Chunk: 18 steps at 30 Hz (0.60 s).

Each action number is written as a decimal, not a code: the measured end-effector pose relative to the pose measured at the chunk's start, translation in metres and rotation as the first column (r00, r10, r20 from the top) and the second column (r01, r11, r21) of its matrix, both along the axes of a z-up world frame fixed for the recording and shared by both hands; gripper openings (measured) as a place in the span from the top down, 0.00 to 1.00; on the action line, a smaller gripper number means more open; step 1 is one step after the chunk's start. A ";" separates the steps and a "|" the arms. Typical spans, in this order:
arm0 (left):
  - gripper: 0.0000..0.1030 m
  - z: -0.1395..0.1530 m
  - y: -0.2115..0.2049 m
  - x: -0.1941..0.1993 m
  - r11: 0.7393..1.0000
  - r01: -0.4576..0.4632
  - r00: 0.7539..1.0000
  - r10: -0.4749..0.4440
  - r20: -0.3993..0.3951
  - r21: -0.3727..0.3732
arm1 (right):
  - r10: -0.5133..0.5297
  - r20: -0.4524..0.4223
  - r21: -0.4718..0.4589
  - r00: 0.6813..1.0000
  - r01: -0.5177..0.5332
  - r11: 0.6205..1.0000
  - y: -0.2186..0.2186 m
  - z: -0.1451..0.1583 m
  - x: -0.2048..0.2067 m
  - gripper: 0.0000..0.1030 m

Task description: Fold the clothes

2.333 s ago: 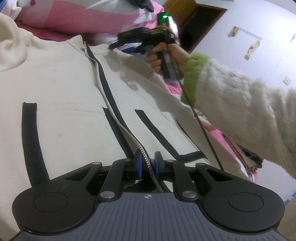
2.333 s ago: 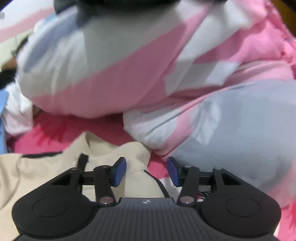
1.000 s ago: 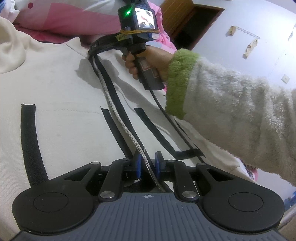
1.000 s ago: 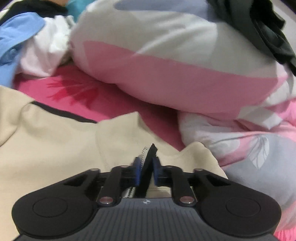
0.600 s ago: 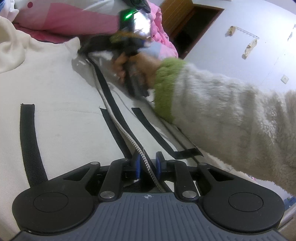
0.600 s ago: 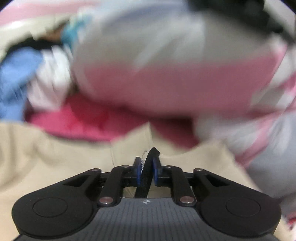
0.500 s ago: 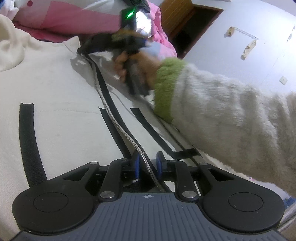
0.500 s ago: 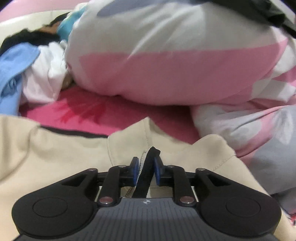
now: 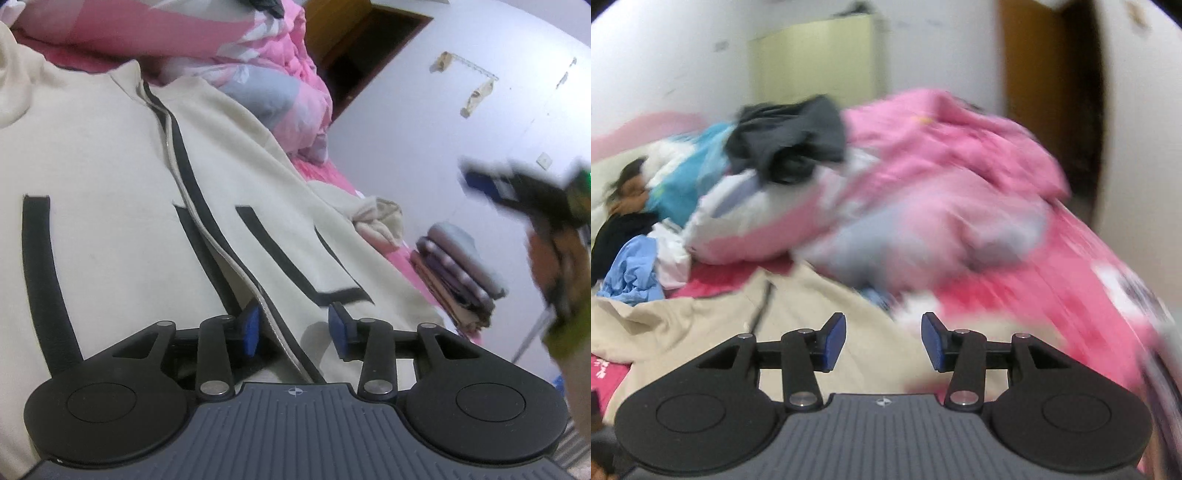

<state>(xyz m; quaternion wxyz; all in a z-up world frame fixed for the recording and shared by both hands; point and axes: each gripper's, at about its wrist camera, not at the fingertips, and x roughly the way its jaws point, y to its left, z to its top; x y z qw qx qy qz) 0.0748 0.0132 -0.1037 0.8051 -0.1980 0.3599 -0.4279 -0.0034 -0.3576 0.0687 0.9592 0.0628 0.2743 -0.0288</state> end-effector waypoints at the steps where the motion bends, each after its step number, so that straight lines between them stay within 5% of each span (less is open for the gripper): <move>1: 0.63 0.002 0.001 -0.004 1.000 0.000 1.000 0.000 -0.015 0.002 | -0.036 -0.017 0.030 0.999 0.037 0.999 -0.010 -0.005 -0.026 0.53; 6: 0.63 0.005 0.008 -0.029 1.000 0.003 0.993 -0.003 -0.116 0.001 | -0.103 -0.094 0.234 0.990 0.123 0.964 -0.027 -0.055 -0.120 0.53; 10: 0.64 0.014 0.003 -0.058 0.996 -0.034 0.998 0.039 -0.058 0.079 | -0.061 -0.104 0.294 0.993 0.090 0.952 -0.015 -0.090 -0.158 0.56; 18: 0.69 0.019 0.000 -0.080 0.991 -0.102 0.986 0.112 -0.123 0.085 | 0.147 -0.032 0.065 0.989 -0.144 0.987 0.032 -0.103 -0.187 0.60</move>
